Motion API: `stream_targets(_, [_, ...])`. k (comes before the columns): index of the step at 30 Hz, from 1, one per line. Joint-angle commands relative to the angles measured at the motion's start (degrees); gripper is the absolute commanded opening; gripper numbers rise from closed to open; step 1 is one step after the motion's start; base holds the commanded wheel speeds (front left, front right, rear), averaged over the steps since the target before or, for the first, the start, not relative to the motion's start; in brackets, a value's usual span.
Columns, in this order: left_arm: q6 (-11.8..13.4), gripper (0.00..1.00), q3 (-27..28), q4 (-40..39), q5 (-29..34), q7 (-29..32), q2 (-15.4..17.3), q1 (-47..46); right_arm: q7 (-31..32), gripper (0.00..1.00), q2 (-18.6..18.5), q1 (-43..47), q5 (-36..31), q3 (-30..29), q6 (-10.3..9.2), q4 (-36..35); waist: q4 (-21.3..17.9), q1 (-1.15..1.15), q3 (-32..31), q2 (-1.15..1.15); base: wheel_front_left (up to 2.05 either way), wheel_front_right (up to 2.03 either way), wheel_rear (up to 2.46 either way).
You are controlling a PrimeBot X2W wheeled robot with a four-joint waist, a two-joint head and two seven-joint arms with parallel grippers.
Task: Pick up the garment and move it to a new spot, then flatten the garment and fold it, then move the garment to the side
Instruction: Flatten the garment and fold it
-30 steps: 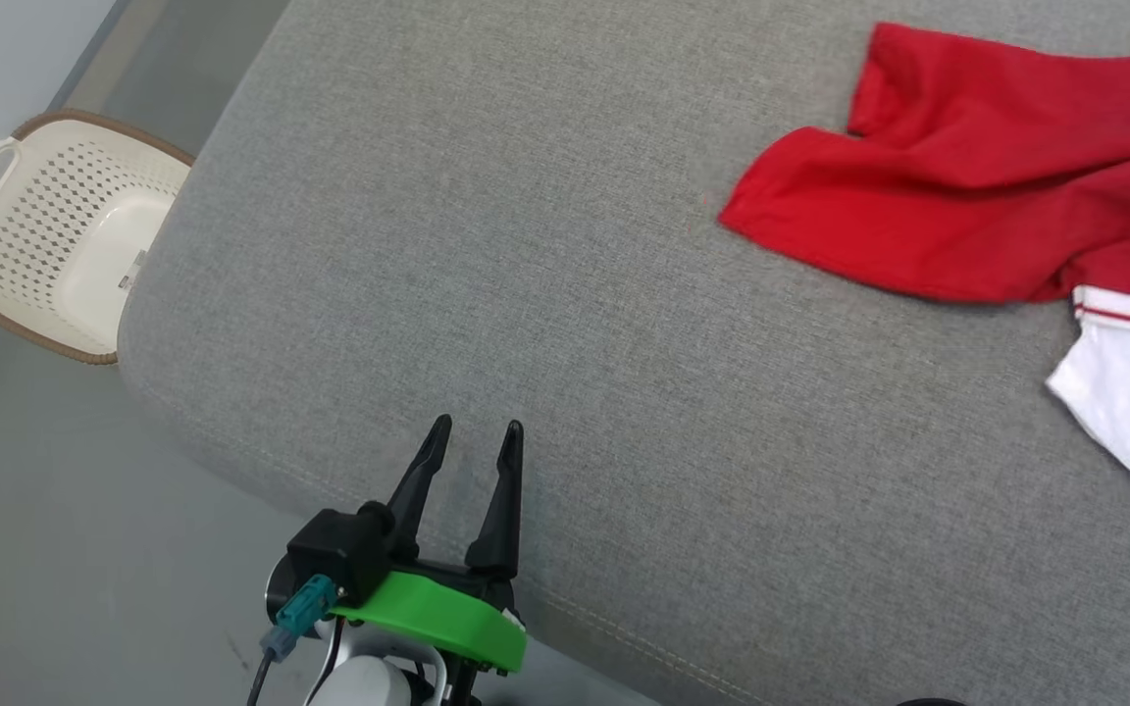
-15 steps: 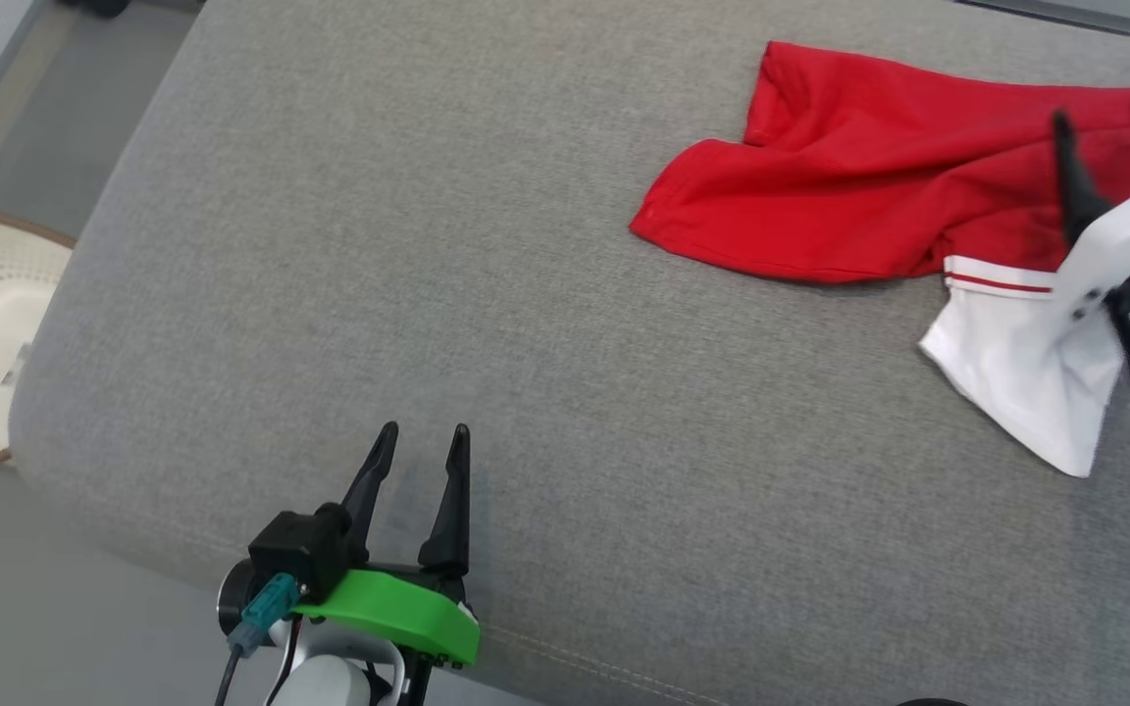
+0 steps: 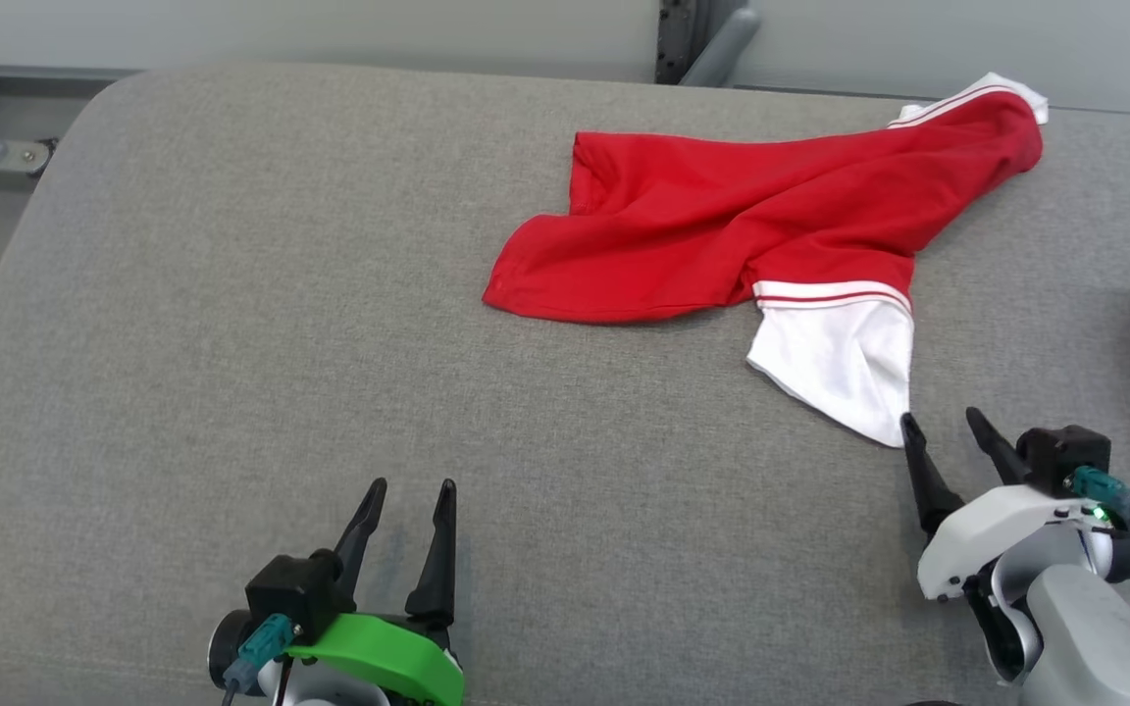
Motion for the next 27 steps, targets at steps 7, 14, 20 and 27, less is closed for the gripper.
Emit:
stream_targets(7, [-0.53,1.00,0.11,0.62,0.39,-0.02,0.21,1.26,-0.15,1.00,1.98,0.76,-1.71,-1.81,-0.09,0.83,-0.64,0.00,-1.98,0.00,0.00,0.00,0.00])
stream_targets(14, [-0.56,1.00,0.76,0.84,0.80,-0.02,0.19,1.62,-0.16,1.00,2.91,-0.96,-3.25,-3.53,-0.09,3.88,1.60,0.00,-0.92,0.00,0.00,0.00,0.00])
stream_targets(20, [-0.76,1.00,1.67,0.75,1.09,-0.02,0.19,1.82,-0.03,0.49,4.20,-2.85,-2.49,-3.08,-0.09,9.88,1.81,0.00,-0.64,0.00,0.00,0.00,0.00])
stream_targets(27, [-0.98,1.00,2.61,0.67,1.95,-0.02,0.19,0.77,0.00,0.00,4.77,-3.34,-1.51,-2.40,-0.10,12.89,0.40,0.00,-1.16,0.00,0.00,0.00,0.00])
